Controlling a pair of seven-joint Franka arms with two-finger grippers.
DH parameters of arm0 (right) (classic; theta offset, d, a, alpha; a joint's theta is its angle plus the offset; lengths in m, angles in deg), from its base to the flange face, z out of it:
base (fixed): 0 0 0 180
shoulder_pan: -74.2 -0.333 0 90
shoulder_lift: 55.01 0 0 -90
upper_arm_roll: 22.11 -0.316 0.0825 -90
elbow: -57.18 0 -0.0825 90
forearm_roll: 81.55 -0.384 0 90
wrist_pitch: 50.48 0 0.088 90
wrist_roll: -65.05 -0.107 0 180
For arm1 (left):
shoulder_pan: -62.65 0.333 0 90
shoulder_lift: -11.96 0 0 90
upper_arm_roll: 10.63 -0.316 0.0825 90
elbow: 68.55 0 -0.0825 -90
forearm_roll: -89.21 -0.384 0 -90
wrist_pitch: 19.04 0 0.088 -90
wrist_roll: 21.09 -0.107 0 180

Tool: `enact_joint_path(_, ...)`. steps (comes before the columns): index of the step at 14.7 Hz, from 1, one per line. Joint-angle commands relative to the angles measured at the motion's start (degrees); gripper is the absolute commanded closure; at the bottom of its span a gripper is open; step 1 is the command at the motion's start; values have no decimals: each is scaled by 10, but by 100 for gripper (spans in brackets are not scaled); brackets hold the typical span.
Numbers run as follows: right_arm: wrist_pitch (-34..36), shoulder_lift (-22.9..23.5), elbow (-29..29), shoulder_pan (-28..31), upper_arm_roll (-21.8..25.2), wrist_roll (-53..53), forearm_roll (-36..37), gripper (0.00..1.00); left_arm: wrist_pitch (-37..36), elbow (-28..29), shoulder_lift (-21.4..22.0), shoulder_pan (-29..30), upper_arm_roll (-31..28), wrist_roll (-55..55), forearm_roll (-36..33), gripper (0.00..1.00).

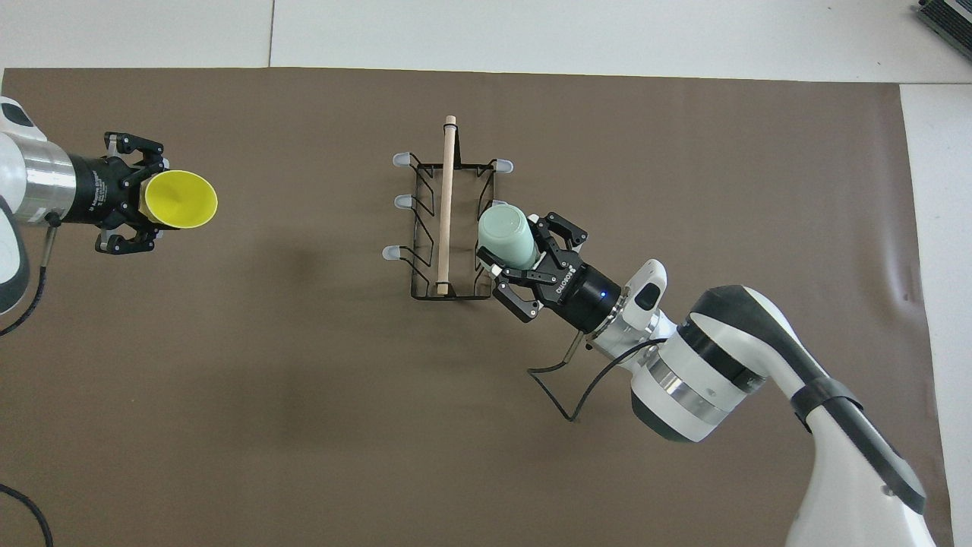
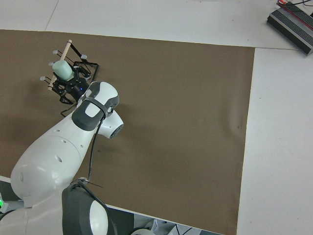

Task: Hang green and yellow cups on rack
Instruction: 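Hang the green cup on a rack peg while the left gripper lifts the yellow cup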

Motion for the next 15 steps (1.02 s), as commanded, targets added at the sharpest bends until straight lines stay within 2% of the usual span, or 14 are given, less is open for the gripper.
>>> enact_joint_path(1,2,12,3,-6,-6,37,-59,100,8,11,12,-3,31,59,-93,100)
enact_joint_path(11,4,53,2,-14,-6,61,-60,100,-1,23,13,-5,132,303,-365,100)
enact_joint_path(15,-4,56,1,-14,-6,61,-59,99,-34,20,14,-6,169,373,-456,100)
